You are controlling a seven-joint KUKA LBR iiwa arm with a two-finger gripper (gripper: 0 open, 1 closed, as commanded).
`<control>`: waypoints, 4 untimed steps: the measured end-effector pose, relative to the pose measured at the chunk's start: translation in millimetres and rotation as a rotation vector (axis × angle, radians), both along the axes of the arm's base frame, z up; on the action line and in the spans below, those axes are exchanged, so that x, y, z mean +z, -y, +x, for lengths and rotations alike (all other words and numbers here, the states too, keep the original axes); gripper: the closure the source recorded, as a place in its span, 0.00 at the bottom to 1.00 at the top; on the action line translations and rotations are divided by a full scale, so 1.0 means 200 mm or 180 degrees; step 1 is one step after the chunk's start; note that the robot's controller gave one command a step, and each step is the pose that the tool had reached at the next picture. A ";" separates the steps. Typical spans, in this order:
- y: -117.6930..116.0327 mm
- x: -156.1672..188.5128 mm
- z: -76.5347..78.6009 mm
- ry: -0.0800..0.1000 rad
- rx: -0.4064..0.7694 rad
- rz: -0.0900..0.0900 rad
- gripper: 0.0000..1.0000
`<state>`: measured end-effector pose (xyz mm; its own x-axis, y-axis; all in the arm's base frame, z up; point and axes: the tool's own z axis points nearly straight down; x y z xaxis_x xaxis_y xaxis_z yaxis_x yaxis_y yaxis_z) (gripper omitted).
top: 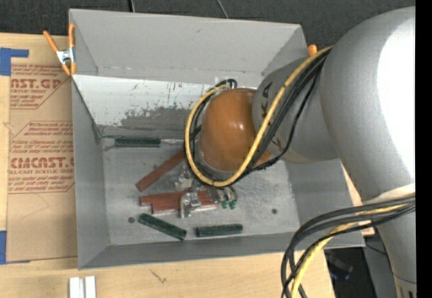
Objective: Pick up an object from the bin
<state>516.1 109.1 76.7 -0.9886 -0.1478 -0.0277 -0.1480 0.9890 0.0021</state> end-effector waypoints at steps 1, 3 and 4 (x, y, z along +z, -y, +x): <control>0.00 0.01 0.00 -0.0021 0.0001 -0.0005 1.00; 0.00 0.07 -0.02 -0.0095 0.0004 -0.0021 1.00; 0.00 0.15 -0.02 -0.0097 0.0005 -0.0022 1.00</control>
Offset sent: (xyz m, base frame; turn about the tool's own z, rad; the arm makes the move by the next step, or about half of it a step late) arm 0.0000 -0.0001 0.0049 0.0000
